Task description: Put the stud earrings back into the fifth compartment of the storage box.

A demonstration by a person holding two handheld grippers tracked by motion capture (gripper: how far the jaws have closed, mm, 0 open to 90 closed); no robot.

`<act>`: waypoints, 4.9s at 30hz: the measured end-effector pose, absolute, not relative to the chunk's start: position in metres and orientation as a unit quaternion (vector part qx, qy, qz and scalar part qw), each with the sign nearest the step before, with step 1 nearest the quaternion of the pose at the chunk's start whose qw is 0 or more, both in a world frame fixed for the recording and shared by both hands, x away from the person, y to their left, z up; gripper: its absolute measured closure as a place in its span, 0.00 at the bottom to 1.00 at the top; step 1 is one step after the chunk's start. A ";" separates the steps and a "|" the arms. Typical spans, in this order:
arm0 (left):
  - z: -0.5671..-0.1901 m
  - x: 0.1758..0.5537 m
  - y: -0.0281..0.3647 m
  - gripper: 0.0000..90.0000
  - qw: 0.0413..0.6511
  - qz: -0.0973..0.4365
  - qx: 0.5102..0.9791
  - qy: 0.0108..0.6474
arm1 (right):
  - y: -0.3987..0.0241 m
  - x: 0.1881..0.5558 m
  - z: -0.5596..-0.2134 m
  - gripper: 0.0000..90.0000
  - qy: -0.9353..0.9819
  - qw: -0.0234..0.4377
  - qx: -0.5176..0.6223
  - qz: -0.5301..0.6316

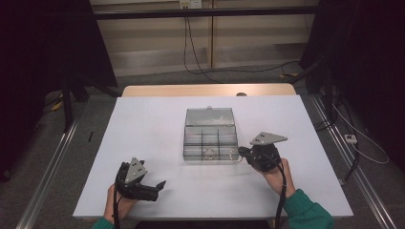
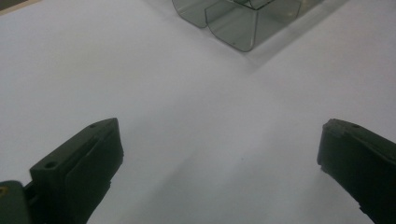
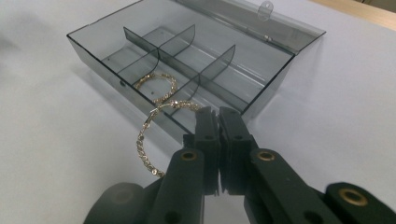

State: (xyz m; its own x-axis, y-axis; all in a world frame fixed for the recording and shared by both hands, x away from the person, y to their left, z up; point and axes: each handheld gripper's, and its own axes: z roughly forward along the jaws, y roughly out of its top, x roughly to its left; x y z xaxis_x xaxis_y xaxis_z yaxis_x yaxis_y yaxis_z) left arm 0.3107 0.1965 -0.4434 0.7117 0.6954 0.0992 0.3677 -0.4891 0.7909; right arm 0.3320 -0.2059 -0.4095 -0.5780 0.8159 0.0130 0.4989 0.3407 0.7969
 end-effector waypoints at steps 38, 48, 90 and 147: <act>-0.443 0.310 0.196 0.00 0.393 0.208 0.837 0.318 | -0.157 0.369 -0.410 0.98 0.788 0.202 0.405 0.417; -0.443 0.311 0.197 0.00 0.395 0.207 0.837 0.318 | -0.148 0.378 -0.415 0.98 0.791 0.199 0.406 0.412; -0.443 0.311 0.199 0.00 0.395 0.206 0.837 0.318 | -0.125 0.390 -0.432 0.83 0.826 0.188 0.397 0.354; -0.444 0.310 0.199 0.00 0.394 0.208 0.835 0.323 | -0.218 0.348 -0.418 0.00 0.799 0.140 0.410 0.417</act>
State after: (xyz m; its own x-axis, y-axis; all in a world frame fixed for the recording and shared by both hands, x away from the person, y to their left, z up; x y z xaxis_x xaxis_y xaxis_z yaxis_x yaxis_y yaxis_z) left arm 0.3105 0.1994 -0.4438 0.7055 0.7026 0.0929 0.3757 -0.4819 0.7916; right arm 0.3483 -0.2176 -0.4176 -0.6238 0.7725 0.1186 0.5384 0.3147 0.7817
